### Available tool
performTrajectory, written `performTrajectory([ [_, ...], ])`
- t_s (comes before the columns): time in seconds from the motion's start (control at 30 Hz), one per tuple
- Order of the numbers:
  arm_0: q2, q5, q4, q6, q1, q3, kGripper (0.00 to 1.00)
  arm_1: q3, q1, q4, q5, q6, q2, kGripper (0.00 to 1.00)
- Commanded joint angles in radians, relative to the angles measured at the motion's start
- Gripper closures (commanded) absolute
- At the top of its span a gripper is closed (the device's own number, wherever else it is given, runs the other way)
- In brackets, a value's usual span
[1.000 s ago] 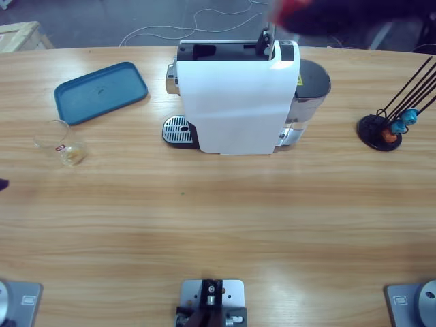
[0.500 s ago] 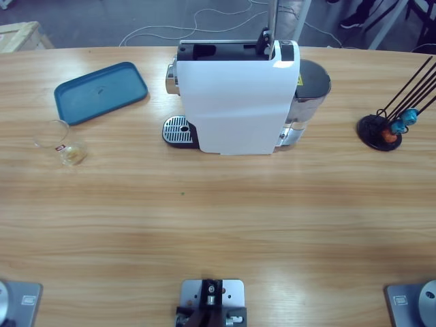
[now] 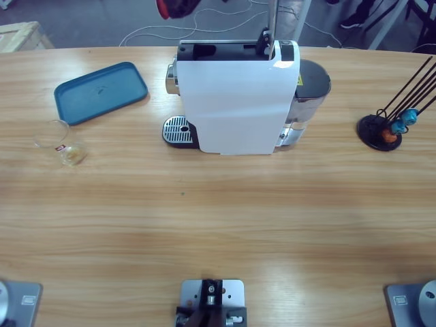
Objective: Pour coffee
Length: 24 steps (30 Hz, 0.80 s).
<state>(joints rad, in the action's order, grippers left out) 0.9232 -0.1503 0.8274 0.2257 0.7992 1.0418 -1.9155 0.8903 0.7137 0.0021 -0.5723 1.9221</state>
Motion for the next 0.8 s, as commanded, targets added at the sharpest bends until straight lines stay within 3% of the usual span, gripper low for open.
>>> performTrajectory([
  [0.03, -0.019, 0.070, -0.013, 0.012, -0.011, -0.039, 0.000, 0.037, -0.061, 0.021, 0.067, -0.063, 0.080, 1.000],
  [0.8, 0.031, 0.101, -0.020, 0.011, -0.054, -0.020, 0.000, 0.085, -0.126, -0.066, 0.099, -0.105, 0.134, 1.000],
])
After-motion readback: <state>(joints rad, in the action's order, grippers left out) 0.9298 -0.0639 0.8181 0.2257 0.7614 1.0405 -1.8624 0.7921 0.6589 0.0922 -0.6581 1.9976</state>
